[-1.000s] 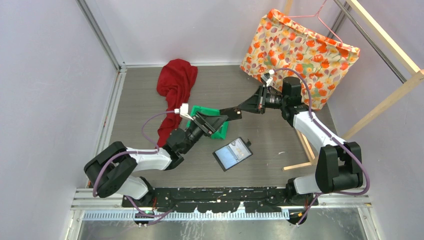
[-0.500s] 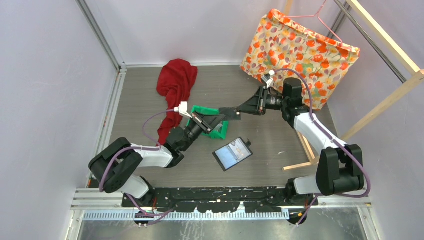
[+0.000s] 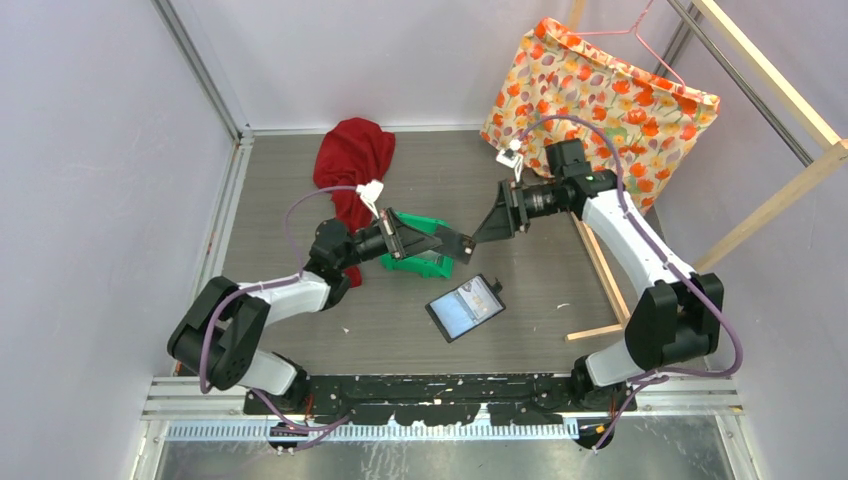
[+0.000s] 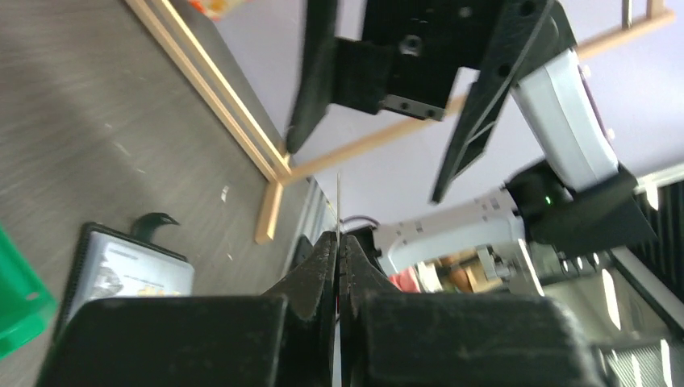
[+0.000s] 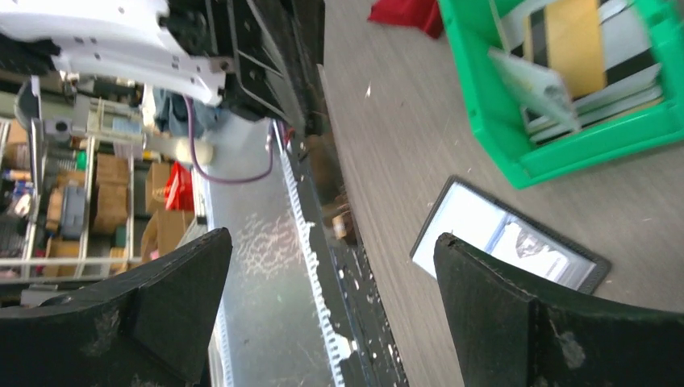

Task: Put the credit cards into the card holder
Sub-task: Move the storage box to the center of the board.

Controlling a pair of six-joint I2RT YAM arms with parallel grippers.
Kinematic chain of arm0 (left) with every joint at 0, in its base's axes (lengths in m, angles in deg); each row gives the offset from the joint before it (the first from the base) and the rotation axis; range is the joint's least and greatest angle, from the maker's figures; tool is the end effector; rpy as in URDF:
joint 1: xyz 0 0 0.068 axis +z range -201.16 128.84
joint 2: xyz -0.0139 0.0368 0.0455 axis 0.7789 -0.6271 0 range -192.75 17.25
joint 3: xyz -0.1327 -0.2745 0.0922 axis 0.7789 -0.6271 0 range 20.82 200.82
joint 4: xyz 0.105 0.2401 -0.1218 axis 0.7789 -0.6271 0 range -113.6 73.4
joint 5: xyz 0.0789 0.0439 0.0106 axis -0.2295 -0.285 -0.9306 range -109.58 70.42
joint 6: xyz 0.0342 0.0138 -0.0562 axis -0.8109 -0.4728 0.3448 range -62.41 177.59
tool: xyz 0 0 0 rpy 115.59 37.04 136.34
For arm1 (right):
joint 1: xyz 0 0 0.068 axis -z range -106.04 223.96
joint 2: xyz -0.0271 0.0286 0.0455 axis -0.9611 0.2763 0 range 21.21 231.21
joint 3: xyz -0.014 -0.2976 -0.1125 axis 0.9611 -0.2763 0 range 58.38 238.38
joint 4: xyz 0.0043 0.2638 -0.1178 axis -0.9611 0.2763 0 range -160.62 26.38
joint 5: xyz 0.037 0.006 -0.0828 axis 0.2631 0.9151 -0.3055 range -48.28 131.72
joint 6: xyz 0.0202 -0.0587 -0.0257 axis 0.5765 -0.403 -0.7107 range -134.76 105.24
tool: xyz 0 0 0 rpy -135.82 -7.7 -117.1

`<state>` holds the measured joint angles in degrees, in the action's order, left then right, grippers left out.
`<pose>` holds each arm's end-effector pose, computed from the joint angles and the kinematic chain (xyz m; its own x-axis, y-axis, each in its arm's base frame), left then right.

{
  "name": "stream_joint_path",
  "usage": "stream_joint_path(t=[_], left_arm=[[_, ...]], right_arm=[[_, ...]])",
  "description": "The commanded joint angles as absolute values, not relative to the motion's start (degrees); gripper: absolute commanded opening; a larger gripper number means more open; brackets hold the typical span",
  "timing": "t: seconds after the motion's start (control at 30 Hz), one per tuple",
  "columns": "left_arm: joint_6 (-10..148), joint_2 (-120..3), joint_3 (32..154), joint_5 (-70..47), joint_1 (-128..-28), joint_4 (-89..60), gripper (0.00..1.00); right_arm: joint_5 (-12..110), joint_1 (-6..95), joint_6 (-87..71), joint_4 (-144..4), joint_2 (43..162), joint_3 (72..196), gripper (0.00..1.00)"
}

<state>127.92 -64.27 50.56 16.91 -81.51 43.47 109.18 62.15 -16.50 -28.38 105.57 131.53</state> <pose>0.2486 -0.1825 0.2597 -0.8188 -0.3978 -0.4138 0.4248 0.0649 -0.9030 0.3092 0.1152 0.3526 -0.7672 -0.1723 -0.6178 -0.6405 0.2576 0.7235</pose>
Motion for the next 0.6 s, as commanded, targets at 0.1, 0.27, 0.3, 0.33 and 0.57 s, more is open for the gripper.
stream_joint_path(t=[0.1, 0.27, 0.3, 0.33, 0.57], left_arm=[[131.16, -68.98, 57.28, 30.75, -81.31, 47.48, 0.0], [131.59, -70.88, 57.99, 30.87, -81.31, 48.7, 0.0], [131.64, -71.1, 58.02, 30.94, -81.31, 48.92, 0.0], [131.68, -71.29, 58.0, 30.96, -81.31, 48.98, 0.0], [131.87, -71.87, 58.01, 30.4, -81.16, 49.91, 0.0]], right_arm=[[106.69, 58.83, -28.41, -18.31, 107.57, 131.75, 0.96], [110.55, 58.84, -23.03, -22.16, 107.12, 131.16, 0.65], [111.22, 58.84, -22.39, -22.51, 106.99, 131.2, 0.62], [111.84, 58.83, -21.65, -23.23, 106.94, 131.09, 0.58], [112.73, 58.82, -16.54, -28.3, 107.02, 128.25, 0.36]])
